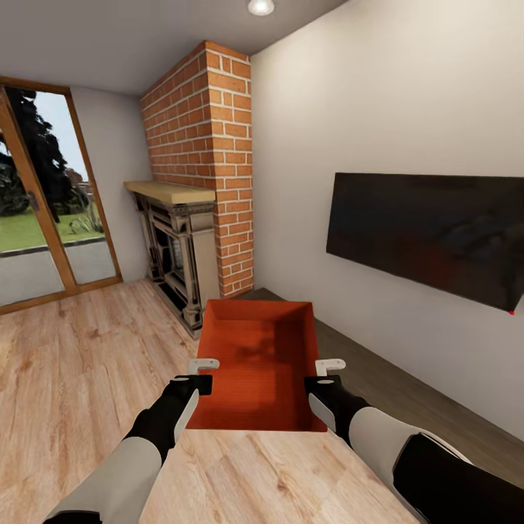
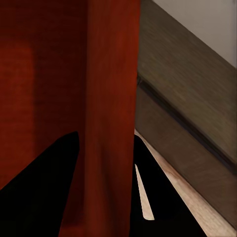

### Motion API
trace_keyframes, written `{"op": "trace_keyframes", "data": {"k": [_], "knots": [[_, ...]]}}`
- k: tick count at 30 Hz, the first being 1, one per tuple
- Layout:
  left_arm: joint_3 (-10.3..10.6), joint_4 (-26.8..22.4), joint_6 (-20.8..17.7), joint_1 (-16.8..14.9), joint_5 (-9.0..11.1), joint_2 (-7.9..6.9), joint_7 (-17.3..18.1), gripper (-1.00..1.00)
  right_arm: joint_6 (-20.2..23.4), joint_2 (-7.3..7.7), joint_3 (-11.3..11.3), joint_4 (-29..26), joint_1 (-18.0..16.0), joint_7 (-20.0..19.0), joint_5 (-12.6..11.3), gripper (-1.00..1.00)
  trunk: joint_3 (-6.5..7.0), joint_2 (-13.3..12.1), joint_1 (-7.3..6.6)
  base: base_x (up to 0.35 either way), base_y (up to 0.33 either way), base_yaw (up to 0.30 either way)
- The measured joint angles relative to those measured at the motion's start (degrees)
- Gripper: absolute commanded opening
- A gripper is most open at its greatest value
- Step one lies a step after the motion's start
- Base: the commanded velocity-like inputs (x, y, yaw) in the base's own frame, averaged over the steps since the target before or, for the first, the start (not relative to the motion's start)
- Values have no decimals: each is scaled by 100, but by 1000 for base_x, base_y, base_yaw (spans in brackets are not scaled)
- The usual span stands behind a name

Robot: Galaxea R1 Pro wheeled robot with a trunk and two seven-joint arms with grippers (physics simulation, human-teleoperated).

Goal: Move the two storage containers from the living room to the garage. In the garage, place one container on the floor and stack the other container on top of it (either order is fine).

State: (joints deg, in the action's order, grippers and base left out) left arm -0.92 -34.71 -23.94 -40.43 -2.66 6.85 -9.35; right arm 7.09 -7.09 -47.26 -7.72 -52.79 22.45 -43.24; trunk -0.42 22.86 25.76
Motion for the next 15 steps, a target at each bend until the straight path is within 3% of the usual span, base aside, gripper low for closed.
{"op": "trace_keyframes", "data": {"k": [15], "knots": [[3, 18, 1, 0, 10, -3, 0, -100, 4, -8, -2, 18, 0, 0, -1, -100, 1, 0, 0, 0, 0, 0]]}}
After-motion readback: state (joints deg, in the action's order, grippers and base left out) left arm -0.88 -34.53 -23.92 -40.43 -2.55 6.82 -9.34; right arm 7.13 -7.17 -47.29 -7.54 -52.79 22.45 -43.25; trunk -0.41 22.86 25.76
